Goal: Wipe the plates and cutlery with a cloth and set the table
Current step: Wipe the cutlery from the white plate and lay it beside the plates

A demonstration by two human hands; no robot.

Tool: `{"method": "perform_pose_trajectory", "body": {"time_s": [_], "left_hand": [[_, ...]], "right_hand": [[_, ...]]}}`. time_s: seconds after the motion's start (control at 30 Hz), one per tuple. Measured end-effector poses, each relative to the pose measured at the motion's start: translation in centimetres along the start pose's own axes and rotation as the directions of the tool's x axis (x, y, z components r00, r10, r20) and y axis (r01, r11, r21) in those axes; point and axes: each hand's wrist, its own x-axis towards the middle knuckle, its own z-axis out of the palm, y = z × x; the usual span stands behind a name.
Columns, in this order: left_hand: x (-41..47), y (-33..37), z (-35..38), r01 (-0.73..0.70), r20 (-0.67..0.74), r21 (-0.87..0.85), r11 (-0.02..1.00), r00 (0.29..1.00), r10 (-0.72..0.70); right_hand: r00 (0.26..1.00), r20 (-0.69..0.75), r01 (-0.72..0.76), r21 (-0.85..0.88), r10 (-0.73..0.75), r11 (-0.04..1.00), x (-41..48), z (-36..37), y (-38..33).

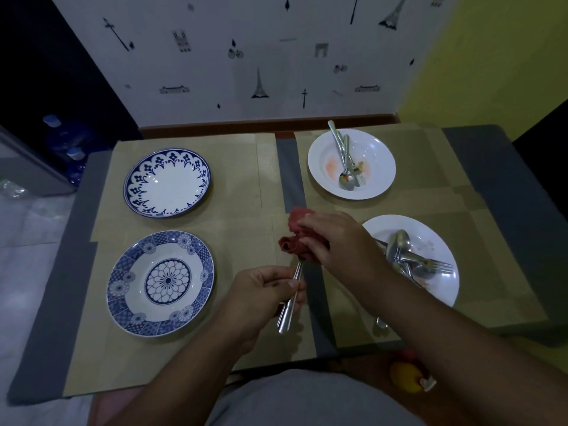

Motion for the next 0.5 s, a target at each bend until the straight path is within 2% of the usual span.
{"method": "perform_pose_trajectory", "body": {"time_s": [0.13, 0.3, 0.5], "left_hand": [[0.3, 0.4, -0.2, -0.011, -0.003, 0.014, 1.000, 1.000, 0.011], [0.2, 0.1, -0.2, -0.015, 0.007, 0.034, 0.999, 1.000, 0.015], [0.1, 0.7, 0.0, -0.046, 0.018, 0.007, 0.999, 0.999, 0.045]], "right_hand": [[0.998, -0.007, 0.060, -0.085, -0.061, 0.995, -0.8, 1.0, -1.0], [0.997, 0.037, 0.071, -0.079, -0.068, 0.994, -0.9, 0.7, -1.1], [1.000, 0.001, 0.007, -0.041, -0.007, 0.999, 0.9, -0.3, -0.7]]}}
